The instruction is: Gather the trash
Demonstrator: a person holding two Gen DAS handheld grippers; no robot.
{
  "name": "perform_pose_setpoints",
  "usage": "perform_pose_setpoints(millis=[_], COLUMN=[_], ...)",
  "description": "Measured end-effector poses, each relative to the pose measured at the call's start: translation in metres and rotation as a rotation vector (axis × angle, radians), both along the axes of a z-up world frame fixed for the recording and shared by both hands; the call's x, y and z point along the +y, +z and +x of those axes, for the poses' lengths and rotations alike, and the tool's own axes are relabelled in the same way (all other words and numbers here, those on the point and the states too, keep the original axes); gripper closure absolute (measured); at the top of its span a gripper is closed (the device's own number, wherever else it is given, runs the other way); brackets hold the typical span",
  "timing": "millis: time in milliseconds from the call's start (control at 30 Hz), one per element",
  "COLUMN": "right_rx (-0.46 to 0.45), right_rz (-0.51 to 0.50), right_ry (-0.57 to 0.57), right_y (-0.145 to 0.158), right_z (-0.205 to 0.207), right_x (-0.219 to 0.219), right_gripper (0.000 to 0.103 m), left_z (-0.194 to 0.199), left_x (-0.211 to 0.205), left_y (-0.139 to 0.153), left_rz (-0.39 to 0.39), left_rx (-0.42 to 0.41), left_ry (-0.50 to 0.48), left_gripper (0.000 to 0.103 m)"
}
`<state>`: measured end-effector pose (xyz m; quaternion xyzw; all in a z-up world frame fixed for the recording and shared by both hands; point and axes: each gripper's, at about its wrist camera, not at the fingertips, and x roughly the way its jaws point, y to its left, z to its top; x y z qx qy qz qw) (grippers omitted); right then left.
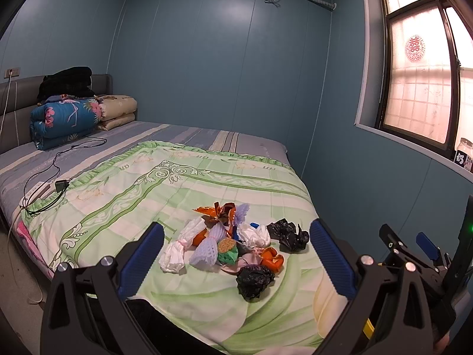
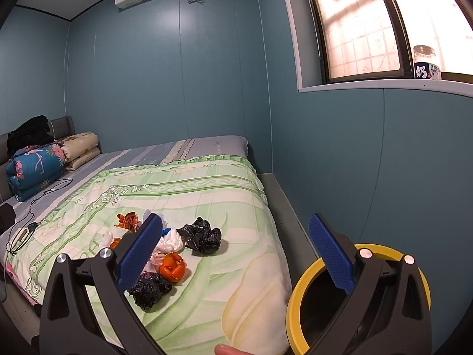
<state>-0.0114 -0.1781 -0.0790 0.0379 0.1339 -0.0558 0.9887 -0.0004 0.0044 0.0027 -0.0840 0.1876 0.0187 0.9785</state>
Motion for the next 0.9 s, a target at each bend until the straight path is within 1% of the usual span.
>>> perform_pose_setpoints(millis=[900], right_rx=[0.007], right_rz=[0.006], right_ry=[-0.001], right_y=[-0.0036], right_z=[0.0004], right_x=[0.0006], right_gripper=[0.008], left_z=[-0.0008], left_x=[-0.0013], left_y=[-0.0040], left_rz=[0.000], left_rx=[0.003], left_ry=[-0.001], left_gripper=[0.008])
